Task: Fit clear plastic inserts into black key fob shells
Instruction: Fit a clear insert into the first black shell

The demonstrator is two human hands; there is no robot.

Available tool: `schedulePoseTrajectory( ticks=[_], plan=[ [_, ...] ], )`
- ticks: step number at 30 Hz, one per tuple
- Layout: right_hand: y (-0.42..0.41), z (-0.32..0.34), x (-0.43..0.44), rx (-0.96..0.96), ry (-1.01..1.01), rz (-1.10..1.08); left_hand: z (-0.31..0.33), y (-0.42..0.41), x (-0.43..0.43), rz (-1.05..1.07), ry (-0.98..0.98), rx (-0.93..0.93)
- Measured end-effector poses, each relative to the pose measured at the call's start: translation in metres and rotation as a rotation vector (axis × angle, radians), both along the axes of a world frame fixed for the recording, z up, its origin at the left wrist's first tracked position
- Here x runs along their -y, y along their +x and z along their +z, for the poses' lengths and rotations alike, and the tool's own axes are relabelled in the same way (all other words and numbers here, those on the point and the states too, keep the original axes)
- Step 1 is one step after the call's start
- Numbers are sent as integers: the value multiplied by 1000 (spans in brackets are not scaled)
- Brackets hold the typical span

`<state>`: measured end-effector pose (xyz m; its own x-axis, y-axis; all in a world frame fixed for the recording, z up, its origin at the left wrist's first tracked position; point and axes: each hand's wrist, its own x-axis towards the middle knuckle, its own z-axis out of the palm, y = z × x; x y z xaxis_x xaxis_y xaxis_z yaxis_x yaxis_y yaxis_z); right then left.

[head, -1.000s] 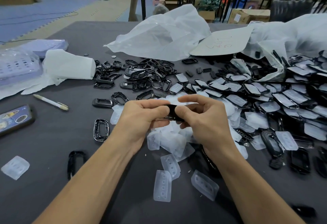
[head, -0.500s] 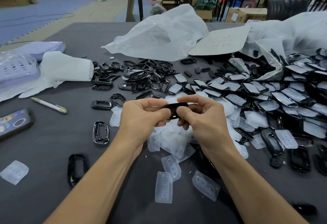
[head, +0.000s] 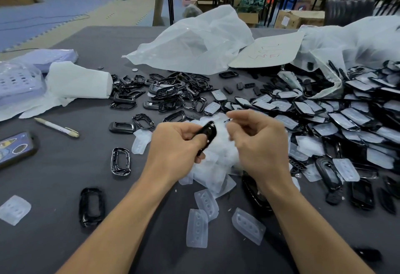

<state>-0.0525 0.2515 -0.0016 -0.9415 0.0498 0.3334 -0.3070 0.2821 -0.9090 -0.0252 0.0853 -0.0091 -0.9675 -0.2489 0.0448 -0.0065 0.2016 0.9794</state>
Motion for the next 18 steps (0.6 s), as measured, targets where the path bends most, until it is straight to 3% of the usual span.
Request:
schedulePoseTrajectory(
  ticks=[4,8,18],
  plan=[
    [-8,2,-14,4,416,-186,0,-2,4,134,162,-18],
    [-8,-4,-7,64,760,-73,0,-5,4,123,325,13],
    [-11,-9,-3,-44,688,-63,-4,-9,6,86,390,25]
  ],
)
